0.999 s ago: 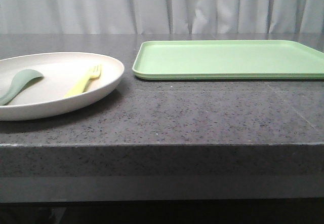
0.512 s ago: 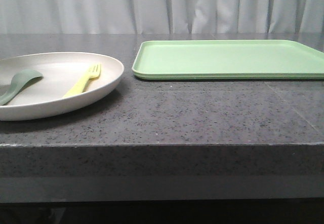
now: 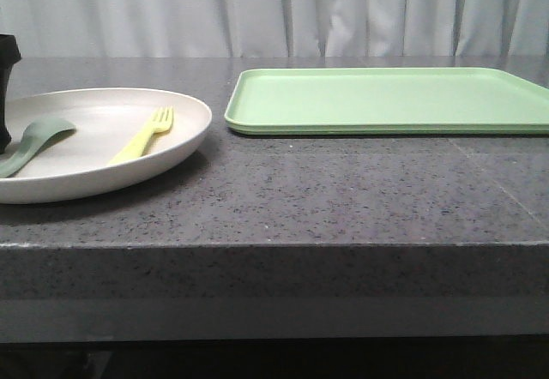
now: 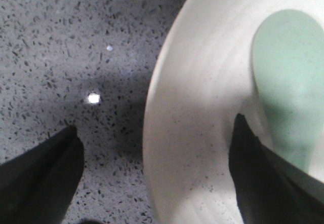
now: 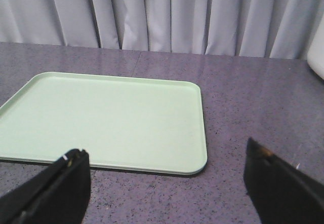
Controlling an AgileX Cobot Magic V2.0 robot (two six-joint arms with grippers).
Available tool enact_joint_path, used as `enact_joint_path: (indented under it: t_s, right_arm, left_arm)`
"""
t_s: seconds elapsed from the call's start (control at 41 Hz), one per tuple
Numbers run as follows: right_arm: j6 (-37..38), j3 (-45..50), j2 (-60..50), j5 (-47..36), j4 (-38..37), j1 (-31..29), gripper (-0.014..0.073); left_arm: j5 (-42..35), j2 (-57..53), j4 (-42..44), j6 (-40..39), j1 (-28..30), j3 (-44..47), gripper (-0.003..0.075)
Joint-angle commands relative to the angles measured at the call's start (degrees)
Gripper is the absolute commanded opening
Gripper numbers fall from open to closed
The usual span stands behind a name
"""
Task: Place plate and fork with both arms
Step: 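Lower the left gripper onto the rim of the white plate and grasp it, then lift the plate with the left gripper and carry it over the green tray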
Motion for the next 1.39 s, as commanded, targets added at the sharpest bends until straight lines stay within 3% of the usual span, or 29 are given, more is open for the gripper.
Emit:
enact_joint_path:
  t_s: [0.0, 0.097, 0.195, 0.439, 0.536, 0.804, 0.975, 1.218, 1.364]
  right_arm:
    - [-0.6, -1.9, 0.9, -5.1, -0.4, 0.0, 0.0634]
    - [-0.6, -1.9, 0.9, -5.1, -0.4, 0.0, 0.0634]
    - [-0.6, -1.9, 0.9, -5.1, -0.4, 0.0, 0.0634]
    - [-0.6, -1.9, 0.9, -5.1, -0.4, 0.0, 0.0634]
    - [-0.6, -1.9, 0.9, -5.1, -0.4, 0.0, 0.0634]
    - [-0.6, -1.9, 0.9, -5.1, -0.4, 0.0, 0.0634]
    - [-0.6, -1.9, 0.9, -4.7, -0.4, 0.0, 0.0634]
    - [-0.6, -1.8, 0.9, -3.8, -0.4, 0.0, 0.0634]
    - [-0.6, -1.8, 0.9, -3.8, -0.4, 0.0, 0.0634]
  left_arm:
    - [-1.6, -0.8, -0.6, -0.5, -0.3, -1.4, 0.0566]
    - [-1.6, -0.7, -0.6, -0.5, -0.3, -1.4, 0.0561]
    - [-1.5, -0.7, -0.6, -0.5, -0.3, -1.4, 0.0496]
    - [-1.0, -0.7, -0.6, -0.5, -0.3, -1.4, 0.0096]
    - [-0.8, -0.7, -0.6, -0.5, -0.3, -1.4, -0.0018]
    - [-0.5, -2.6, -0.6, -0.5, -0.1, -1.4, -0.0018]
    - [-0.7, -6.9, -3.1, 1.2, 3.6, -1.7, -0.0018]
    - [-0.2, -10.9, -27.0, 15.4, 12.9, -1.7, -0.0018]
    - [-0.7, -11.4, -37.8, 18.4, 15.0, -1.8, -0.0018]
